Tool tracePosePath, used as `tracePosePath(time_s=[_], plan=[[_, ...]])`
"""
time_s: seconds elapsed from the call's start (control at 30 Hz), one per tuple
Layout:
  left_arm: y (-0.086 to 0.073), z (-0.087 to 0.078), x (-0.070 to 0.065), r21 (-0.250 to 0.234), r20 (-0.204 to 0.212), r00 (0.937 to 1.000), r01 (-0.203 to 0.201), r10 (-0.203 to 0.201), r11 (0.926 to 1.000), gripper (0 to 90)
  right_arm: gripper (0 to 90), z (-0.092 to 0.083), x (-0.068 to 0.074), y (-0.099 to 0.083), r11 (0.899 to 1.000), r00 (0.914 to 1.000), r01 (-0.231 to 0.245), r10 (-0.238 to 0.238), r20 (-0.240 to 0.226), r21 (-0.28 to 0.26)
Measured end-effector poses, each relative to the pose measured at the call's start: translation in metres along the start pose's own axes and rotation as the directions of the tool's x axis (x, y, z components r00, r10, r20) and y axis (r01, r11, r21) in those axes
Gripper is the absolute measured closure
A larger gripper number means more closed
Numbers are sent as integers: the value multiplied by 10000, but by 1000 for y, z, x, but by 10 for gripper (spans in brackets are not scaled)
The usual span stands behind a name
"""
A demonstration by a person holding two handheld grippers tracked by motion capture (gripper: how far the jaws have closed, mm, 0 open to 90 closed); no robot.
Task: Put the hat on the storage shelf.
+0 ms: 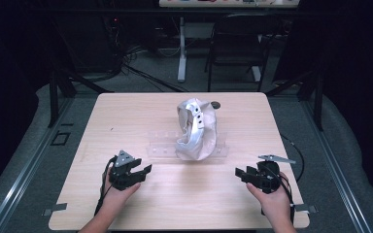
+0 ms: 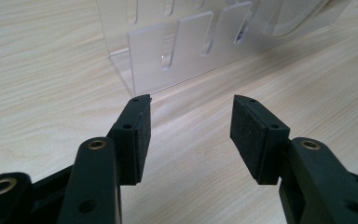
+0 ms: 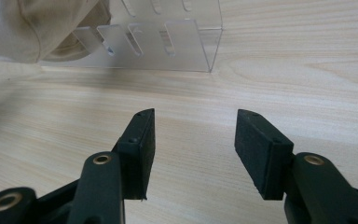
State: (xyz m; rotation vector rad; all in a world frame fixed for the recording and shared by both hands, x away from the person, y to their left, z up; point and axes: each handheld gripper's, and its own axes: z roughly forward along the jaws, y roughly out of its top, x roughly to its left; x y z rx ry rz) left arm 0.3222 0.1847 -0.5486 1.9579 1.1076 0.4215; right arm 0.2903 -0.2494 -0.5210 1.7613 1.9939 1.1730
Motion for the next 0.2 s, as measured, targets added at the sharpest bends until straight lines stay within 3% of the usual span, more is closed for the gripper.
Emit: tracePosePath(time_s=[0.2], plan=[[1,2,-1,-229,-87,9992,-387,385,9990,458,442,1,0,-16,9926,9978,667,-663,72,-1010]])
